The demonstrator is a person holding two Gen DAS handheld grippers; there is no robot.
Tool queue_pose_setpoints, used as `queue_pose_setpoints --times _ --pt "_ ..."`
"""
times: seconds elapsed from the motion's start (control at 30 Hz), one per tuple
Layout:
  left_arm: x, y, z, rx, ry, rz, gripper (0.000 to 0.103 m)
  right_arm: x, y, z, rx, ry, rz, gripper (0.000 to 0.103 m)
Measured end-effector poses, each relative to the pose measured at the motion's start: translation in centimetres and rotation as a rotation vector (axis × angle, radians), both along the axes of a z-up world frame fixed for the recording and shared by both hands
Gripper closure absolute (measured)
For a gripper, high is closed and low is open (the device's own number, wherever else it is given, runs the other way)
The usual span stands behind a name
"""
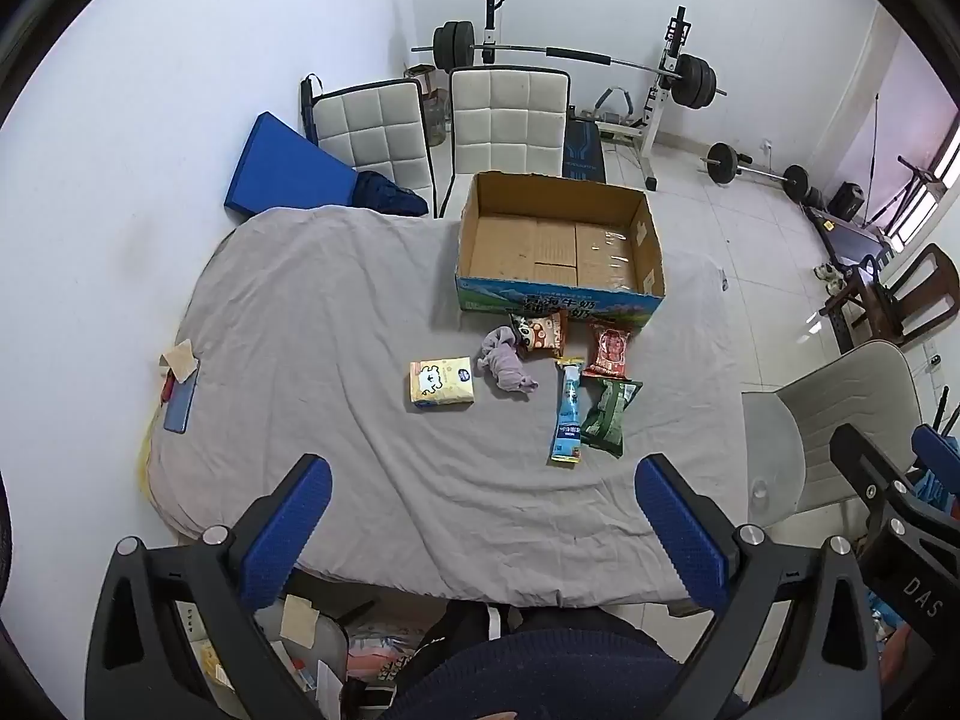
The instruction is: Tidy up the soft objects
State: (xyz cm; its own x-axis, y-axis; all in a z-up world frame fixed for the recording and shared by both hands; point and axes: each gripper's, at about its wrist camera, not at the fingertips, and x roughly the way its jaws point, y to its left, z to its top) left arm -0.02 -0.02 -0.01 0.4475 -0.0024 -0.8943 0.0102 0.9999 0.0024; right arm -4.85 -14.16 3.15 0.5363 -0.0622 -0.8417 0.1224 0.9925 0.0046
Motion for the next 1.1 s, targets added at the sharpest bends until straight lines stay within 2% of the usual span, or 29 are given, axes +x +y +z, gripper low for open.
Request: queue_pose_setpoints --times 1.1 --pt "1.0 0.1 0.6 0.014 -0.006 0.01 0.0 0.8 -0.3 0.8 -0.002 -0.008 0.007 0.0"
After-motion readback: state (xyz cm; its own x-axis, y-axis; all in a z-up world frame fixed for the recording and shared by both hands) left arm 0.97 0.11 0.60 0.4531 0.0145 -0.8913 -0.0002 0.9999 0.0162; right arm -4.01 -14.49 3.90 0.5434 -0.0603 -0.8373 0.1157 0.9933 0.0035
